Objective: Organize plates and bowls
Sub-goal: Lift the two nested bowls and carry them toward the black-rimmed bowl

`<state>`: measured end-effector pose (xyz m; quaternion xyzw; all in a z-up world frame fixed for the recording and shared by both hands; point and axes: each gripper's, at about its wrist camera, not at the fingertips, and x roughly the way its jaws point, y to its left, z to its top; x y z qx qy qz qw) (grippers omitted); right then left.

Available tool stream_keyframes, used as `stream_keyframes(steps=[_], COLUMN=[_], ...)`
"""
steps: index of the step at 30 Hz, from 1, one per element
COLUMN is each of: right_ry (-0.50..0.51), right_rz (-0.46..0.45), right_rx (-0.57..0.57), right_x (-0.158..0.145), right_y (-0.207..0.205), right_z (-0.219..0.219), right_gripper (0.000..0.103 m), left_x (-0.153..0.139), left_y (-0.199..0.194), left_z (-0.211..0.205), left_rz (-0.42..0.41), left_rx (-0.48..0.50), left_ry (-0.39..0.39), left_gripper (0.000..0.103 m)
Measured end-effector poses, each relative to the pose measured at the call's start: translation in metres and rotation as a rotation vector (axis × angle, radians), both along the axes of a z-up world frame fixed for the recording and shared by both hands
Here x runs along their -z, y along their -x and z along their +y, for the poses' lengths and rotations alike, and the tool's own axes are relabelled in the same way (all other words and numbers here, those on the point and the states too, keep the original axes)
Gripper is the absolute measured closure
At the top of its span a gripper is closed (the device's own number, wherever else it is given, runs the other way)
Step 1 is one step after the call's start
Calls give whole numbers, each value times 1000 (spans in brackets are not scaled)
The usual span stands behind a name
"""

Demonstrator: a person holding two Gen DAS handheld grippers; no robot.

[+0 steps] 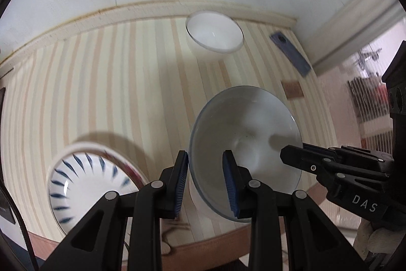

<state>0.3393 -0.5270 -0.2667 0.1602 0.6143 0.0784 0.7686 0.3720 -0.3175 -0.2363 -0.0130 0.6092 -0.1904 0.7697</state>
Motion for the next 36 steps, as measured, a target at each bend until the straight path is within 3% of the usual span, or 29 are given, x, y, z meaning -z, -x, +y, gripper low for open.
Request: stream_keyframes(steps=[8, 26, 30, 33, 36], right_ry=[-7, -3, -33, -55, -85], right_rz=[53, 124, 118, 77, 29], right_rx=[26, -26, -27, -4, 31], right_x=[33, 58, 47, 23, 1], right_y=[20, 13, 12, 3, -17], right_z=[-3, -1, -9, -22, -39], right_gripper=[86, 83, 83, 81, 63], left_x=[28, 59, 45, 17, -12], left_y=[16, 25, 20, 8, -19], left_z=[-15, -20, -12, -3, 2], left_rz=[29, 77, 59, 7, -48], left_rx=[55, 77, 60, 32, -11], left_ry=[-59, -110, -93, -65, -35], left_gripper=[77, 77, 78, 77, 77])
